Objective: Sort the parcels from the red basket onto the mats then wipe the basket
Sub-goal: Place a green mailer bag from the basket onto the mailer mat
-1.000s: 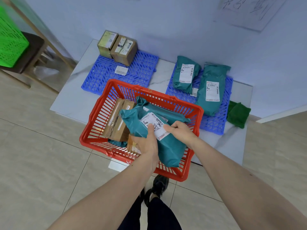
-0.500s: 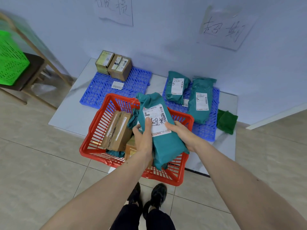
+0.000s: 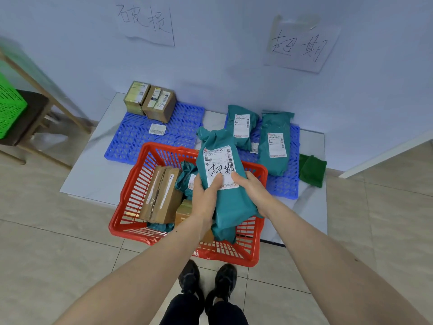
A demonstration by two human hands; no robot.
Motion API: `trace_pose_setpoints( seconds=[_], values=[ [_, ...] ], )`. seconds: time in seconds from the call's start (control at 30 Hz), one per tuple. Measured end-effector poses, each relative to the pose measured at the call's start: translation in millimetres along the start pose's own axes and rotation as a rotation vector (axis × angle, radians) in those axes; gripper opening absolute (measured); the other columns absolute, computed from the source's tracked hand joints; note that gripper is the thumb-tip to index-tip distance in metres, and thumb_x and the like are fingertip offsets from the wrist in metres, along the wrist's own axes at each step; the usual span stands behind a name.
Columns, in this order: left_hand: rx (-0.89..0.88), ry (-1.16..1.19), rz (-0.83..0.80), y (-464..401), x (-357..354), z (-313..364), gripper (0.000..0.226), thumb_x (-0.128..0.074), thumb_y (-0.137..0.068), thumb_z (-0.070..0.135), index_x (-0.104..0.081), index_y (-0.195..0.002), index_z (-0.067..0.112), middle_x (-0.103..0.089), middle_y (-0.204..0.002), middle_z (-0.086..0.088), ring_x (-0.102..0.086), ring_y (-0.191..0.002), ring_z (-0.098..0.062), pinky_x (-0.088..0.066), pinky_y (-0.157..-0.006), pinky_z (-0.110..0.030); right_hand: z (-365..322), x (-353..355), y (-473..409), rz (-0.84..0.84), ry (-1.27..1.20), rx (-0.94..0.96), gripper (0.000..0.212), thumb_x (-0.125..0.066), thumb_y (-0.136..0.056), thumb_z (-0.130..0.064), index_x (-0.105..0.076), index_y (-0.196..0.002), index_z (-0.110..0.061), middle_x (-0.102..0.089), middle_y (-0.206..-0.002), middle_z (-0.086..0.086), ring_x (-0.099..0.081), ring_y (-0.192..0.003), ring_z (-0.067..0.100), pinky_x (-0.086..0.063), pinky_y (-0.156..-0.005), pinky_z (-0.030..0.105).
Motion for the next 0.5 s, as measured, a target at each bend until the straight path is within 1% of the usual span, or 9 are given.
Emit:
trace_pose_setpoints(
  seconds=[0.07,0.13,0.2,0.3,0.4,0.5],
  values=[
    [0.003,0.003,-0.030,-7,-4,2,0.040,-0.068,-0.090,0.021,-0.055,-0.128,0.024,-0.072,-0.112,0.000,-0.072,-0.095,-0.020,-0.060,-0.079,-0.042,-4,2,-2,0.012,-0.006,0.007,0.041,-0.067,-0.091,-0.039,-0.056,-0.124,-0.019,-0.073,-0.113,0.004,-0.072,-0.098,0.023,-0.057,-0.090,0.045],
    [0.007,-0.011,-0.059,-15,-10,4,0.042,-0.070,-0.089,0.024,-0.055,-0.128,0.026,-0.072,-0.114,-0.001,-0.071,-0.099,-0.024,-0.058,-0.086,-0.049,-10,6,-4,0.030,-0.004,0.023,0.046,-0.069,-0.088,-0.042,-0.057,-0.127,-0.021,-0.073,-0.114,0.003,-0.072,-0.100,0.022,-0.056,-0.093,0.047],
    [0.005,-0.044,-0.078,-23,-16,6,0.044,-0.070,-0.089,0.027,-0.054,-0.130,0.028,-0.071,-0.116,0.000,-0.071,-0.100,-0.022,-0.058,-0.085,-0.048,-15,12,-8,0.054,-0.007,0.036,0.050,-0.069,-0.087,-0.045,-0.056,-0.128,-0.020,-0.072,-0.115,0.003,-0.072,-0.101,0.022,-0.056,-0.093,0.047],
    [-0.011,-0.069,-0.099,-33,-30,13,0.046,-0.070,-0.088,0.028,-0.052,-0.131,0.028,-0.070,-0.116,0.002,-0.071,-0.099,-0.020,-0.060,-0.081,-0.043,-28,22,-12,0.084,-0.015,0.062,0.043,-0.066,-0.091,-0.042,-0.055,-0.124,-0.017,-0.070,-0.115,0.005,-0.071,-0.101,0.021,-0.057,-0.091,0.044],
    [-0.023,-0.068,-0.103,-45,-48,16,0.046,-0.072,-0.087,0.028,-0.053,-0.129,0.027,-0.071,-0.115,0.001,-0.071,-0.100,-0.022,-0.058,-0.084,-0.047,-41,37,-17,0.090,-0.002,0.073,0.041,-0.067,-0.089,-0.046,-0.055,-0.119,-0.020,-0.071,-0.115,0.003,-0.071,-0.100,0.019,-0.057,-0.091,0.043],
    [-0.051,-0.068,-0.101,-59,-72,19,0.045,-0.072,-0.087,0.026,-0.054,-0.128,0.023,-0.071,-0.115,-0.001,-0.071,-0.100,-0.022,-0.058,-0.085,-0.046,-52,57,-28,0.083,-0.009,0.068,0.042,-0.067,-0.089,-0.046,-0.056,-0.121,-0.021,-0.071,-0.114,0.002,-0.072,-0.099,0.017,-0.058,-0.090,0.040]
  ],
)
Point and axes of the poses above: each hand's wrist, its own y-axis away from the middle knuckle, its own x-axis out of the back of the hand, z = x × y, the point moved 8 cm from there along -y, towards the middle knuckle
